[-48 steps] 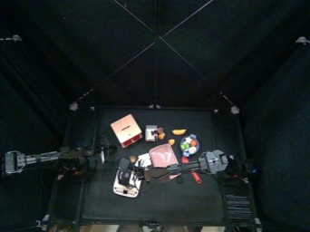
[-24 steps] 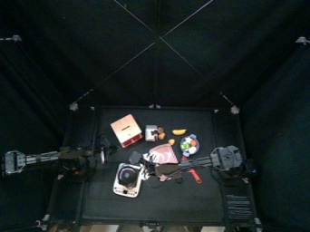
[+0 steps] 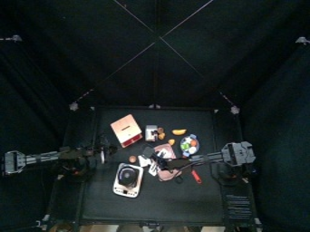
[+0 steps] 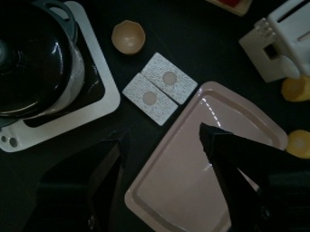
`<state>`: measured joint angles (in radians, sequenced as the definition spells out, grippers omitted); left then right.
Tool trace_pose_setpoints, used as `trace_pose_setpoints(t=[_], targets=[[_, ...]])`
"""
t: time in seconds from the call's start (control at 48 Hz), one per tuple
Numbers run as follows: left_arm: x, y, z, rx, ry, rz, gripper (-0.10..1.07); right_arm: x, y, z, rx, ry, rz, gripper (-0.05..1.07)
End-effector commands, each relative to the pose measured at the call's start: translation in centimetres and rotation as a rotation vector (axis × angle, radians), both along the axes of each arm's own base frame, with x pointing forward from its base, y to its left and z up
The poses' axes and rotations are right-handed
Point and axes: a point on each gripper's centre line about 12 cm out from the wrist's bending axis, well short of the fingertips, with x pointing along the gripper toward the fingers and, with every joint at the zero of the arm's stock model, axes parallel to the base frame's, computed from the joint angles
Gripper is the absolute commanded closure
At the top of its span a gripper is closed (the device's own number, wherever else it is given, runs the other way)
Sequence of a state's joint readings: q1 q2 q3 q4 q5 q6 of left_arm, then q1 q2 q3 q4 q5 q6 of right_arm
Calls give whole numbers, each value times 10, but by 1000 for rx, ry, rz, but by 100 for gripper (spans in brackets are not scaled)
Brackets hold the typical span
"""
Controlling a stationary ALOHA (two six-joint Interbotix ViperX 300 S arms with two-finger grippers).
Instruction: Grab rice
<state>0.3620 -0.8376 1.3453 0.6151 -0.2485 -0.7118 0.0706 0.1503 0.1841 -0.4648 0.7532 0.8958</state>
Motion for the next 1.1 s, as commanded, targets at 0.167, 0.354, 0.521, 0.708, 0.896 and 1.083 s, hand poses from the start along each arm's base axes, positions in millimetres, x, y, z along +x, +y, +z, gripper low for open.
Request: trace_pose_setpoints(t=[0.167, 0.354, 0.521, 0.708, 0.896, 1.083], targets=[[4, 1, 7, 7, -18, -4, 42, 14, -11, -27, -14, -45, 50, 9], [3, 1, 7, 8, -18, -3, 42, 20, -21, -47, 9, -63, 55, 9], [3, 1, 6, 10, -15, -3, 42, 16, -23, -69, -6, -36, 81, 9], [3, 2, 6, 10, -14, 1, 42, 12, -22, -85, -11, -31, 120, 9], [3, 2, 6, 9, -16, 1, 42, 14, -22, -89, -5, -46, 132, 9], [3, 2, 5, 9, -13, 1, 42, 17, -20, -98, 0, -44, 145, 9]])
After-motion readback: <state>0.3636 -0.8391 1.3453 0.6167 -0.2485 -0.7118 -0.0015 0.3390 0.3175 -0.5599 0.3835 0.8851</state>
